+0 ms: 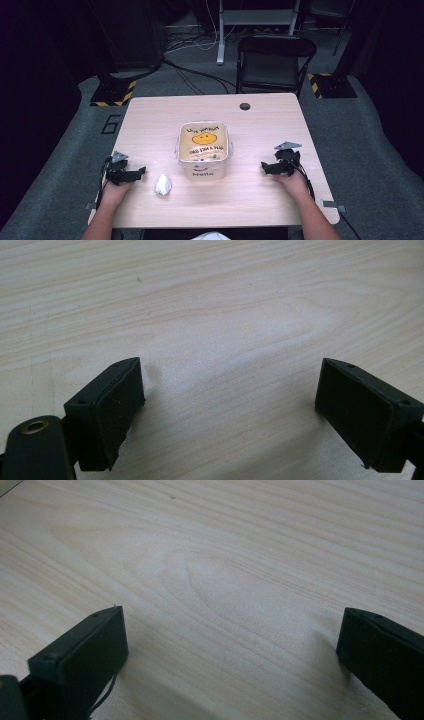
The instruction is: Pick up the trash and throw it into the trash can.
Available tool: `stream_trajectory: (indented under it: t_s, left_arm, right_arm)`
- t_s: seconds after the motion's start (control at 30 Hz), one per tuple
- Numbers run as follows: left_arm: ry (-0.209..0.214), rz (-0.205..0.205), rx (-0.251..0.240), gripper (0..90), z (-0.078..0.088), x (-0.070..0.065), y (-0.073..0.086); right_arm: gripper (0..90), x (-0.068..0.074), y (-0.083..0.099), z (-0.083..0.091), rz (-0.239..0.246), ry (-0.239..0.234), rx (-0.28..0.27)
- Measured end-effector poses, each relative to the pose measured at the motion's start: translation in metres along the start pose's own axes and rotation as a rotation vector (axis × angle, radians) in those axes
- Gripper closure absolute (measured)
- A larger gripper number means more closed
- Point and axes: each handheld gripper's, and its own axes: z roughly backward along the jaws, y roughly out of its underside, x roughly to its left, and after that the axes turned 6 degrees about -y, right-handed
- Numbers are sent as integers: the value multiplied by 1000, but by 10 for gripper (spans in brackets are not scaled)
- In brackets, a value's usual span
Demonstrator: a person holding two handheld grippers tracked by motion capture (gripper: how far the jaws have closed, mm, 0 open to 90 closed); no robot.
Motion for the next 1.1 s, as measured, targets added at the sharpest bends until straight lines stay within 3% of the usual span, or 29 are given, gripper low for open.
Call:
stream_trajectory:
  t_s: [0.8, 1.1]
  left_arm:
    - [-3, 6, 1, 153, 3, -2, 1]
    - [7, -15, 48, 229, 10, -4, -1]
  right_arm:
    - [0, 0, 0, 0, -1, 3, -3]
    - [0, 0, 0, 0, -1, 3, -3]
